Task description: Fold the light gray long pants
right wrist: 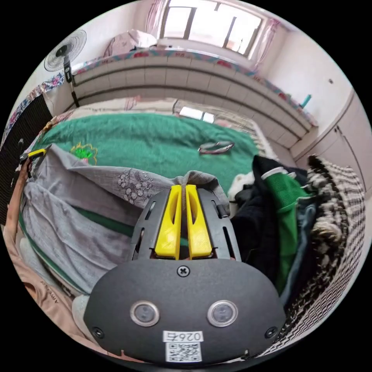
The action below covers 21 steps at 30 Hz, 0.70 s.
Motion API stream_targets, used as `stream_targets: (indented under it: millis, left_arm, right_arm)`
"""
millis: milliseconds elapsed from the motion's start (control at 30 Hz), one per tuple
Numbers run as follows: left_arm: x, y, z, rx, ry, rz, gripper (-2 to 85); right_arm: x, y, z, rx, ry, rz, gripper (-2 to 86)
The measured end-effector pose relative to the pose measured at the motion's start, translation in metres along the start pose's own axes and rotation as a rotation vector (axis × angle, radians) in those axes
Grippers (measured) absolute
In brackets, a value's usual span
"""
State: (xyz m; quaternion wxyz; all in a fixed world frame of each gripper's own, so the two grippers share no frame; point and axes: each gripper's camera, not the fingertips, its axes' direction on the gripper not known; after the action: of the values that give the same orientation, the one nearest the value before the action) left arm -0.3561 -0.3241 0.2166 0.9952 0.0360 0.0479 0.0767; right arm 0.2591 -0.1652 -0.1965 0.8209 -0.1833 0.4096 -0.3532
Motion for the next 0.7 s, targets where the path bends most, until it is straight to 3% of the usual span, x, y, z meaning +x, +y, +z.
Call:
stream_targets:
  millis: [133,200,300,433,533,600,667,700]
  left_arm:
    - [-0.02,0.001,0.012,0.053,0.1,-0.068,6.0]
    - [-0.027,0.003,0.018,0.038,0.103,-0.116,9.9]
    - [-0.031,0.007,0.011,0.043,0.137,-0.132,9.2]
    - [-0.023,0.015,-0.012,0.084,0.024,-0.101,1.4]
    - [-0.013,0.015,-0.003,-0.009,-0.068,-0.061,0.1]
    - [-0.011,0.015,0.01,-0.084,-0.091,-0.06,-0.2]
    - [-0.011,0.015,0.002,-0.078,-0.1,-0.096,-0.5]
    - [-0.012,0.015,-0.001,-0.086,-0.095,-0.111,-0.5]
  right_arm:
    - [0.008,-0.032,-0.002,0.156,0.124,0.073,0.6]
    - [0.015,-0.052,0.029,0.063,0.196,0.145,3.8]
    - [0.021,-0.069,0.065,-0.073,0.155,0.23,9.4]
    - [-0.001,-0.059,0.071,-0.007,0.111,0.2,4.6]
    - [-0.016,-0.052,0.083,0.023,0.077,0.139,1.3]
    - [-0.022,-0.051,0.105,-0.029,0.049,0.099,-0.2]
    - [-0.022,-0.05,0.153,-0.251,0.082,0.06,-0.8]
    - [-0.022,-0.049,0.159,-0.268,0.068,0.049,-0.8]
